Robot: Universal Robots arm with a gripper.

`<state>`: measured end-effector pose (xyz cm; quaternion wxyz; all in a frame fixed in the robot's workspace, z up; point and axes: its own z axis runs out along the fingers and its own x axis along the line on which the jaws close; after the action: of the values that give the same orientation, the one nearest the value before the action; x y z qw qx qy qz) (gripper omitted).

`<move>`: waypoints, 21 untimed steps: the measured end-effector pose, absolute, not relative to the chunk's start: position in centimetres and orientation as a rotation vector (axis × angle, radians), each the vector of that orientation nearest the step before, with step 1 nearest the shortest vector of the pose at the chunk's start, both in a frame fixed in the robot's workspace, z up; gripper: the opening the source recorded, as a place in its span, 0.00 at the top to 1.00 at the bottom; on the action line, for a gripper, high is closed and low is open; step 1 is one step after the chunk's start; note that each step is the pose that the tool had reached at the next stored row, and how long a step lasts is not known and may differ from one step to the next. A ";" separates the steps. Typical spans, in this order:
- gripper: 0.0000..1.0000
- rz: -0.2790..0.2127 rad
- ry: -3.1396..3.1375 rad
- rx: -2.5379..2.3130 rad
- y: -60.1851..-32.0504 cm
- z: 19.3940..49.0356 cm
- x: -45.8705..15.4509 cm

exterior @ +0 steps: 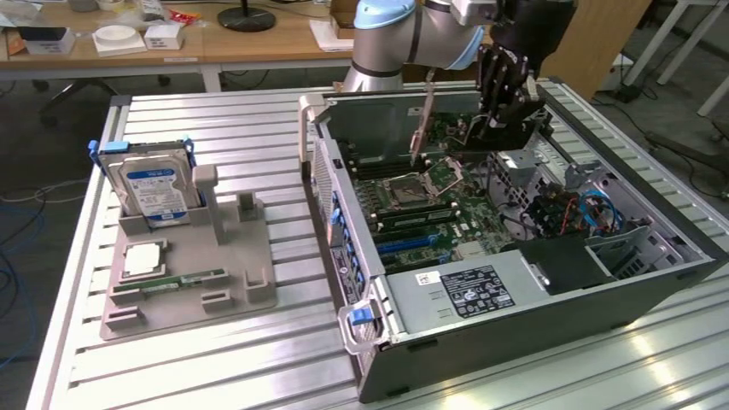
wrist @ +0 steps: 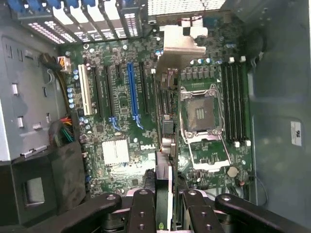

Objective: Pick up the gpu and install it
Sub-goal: 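Insert the gpu into the slot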

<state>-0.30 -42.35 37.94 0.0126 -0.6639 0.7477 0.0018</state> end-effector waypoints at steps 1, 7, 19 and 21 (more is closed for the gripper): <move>0.73 0.007 2.322 -2.077 -42.4 37.8 -0.3; 0.73 0.010 2.303 -2.096 -42.4 37.1 -0.4; 0.73 0.012 2.200 -2.205 -42.4 36.3 -2.1; 0.73 0.012 2.201 -2.203 -42.4 36.2 -2.6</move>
<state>-2.61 -42.38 36.21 0.0136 -0.7074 0.7067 0.0039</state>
